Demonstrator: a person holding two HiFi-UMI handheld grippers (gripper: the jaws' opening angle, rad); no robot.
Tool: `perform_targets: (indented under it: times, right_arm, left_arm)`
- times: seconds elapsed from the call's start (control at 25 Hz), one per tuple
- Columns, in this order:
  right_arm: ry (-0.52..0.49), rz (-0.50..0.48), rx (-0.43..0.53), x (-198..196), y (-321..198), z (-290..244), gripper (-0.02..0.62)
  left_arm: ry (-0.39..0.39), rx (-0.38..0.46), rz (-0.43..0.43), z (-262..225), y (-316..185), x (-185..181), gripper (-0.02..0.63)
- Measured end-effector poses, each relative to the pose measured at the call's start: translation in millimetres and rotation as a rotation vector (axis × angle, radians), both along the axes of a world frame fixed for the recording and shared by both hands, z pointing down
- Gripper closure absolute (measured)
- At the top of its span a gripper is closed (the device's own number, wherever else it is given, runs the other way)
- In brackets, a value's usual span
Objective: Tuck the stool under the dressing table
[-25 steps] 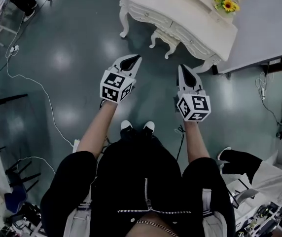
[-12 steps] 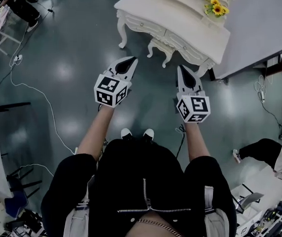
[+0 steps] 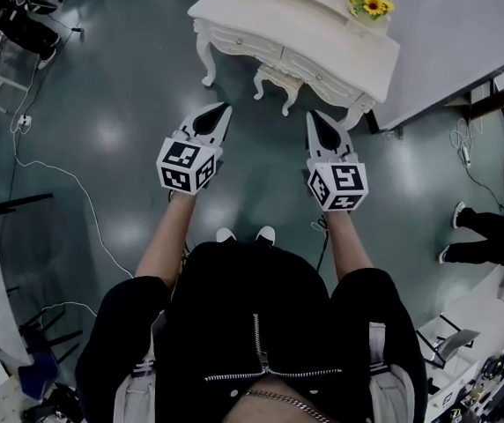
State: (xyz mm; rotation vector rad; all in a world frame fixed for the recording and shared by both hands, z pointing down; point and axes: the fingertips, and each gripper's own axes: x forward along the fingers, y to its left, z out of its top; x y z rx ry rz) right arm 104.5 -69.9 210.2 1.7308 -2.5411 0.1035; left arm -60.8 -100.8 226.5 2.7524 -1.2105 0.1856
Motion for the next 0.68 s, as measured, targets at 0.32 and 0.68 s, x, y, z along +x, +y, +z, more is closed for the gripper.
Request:
perform_targets:
  times: [0.32, 0.68]
  right_arm:
    - [0.0, 0.001, -0.007, 3.8, 5.9, 1.8, 0.597]
    - [0.004, 0.006, -0.007, 14.7, 23.4, 5.4, 0.598]
  left_arm:
    - [0.0, 0.0, -0.011, -1.2, 2.8, 1.1, 0.584]
    - [0.0, -0.008, -0.025, 4.7, 20.2, 6.8, 0.584]
